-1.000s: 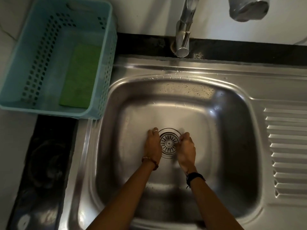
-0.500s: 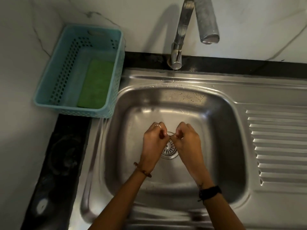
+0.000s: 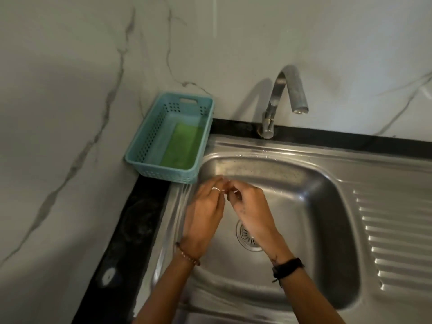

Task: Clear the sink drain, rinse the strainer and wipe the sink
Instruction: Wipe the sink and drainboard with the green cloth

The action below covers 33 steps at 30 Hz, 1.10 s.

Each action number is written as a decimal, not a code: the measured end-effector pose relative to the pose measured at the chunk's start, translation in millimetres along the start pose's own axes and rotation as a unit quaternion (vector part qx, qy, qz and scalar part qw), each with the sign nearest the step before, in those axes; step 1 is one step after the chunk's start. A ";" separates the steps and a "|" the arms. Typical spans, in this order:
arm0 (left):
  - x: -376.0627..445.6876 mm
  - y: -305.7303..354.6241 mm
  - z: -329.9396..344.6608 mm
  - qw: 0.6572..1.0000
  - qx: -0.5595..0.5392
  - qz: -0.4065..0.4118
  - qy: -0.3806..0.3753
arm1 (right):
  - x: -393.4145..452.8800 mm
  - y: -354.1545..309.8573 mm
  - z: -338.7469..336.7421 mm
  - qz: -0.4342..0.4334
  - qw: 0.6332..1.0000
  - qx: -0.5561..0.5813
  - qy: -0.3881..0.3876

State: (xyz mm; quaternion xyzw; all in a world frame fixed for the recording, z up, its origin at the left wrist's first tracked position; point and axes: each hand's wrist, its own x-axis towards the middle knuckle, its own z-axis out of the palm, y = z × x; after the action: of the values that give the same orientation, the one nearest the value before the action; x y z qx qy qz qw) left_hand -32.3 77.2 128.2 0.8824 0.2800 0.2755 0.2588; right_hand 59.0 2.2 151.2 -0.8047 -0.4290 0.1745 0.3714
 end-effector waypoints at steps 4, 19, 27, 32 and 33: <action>30.7 -38.5 -47.1 0.991 0.118 -0.030 0.063 | 47.6 -62.1 2.9 -0.114 0.989 0.063 0.071; 53.0 -97.2 -54.7 0.963 0.172 -0.197 -0.069 | 192.8 -77.6 118.3 0.043 0.930 -0.329 -0.157; 55.2 -92.8 -58.0 0.960 0.140 -0.226 -0.088 | 206.4 -77.2 71.3 0.028 0.961 -0.122 -0.247; 56.0 -87.6 -63.1 0.955 0.133 -0.242 -0.107 | 185.5 -82.7 -5.2 0.125 0.930 0.307 -0.159; 56.0 -84.8 -63.6 0.953 0.137 -0.246 -0.109 | 175.3 -77.5 -20.1 0.155 0.880 0.420 -0.162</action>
State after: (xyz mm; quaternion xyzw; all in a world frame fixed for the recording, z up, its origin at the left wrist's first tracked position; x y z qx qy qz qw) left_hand -63.6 192.2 141.0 0.8381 0.4933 0.0647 0.2238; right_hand 127.7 164.5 229.0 -0.5903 -0.2391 0.5215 0.5678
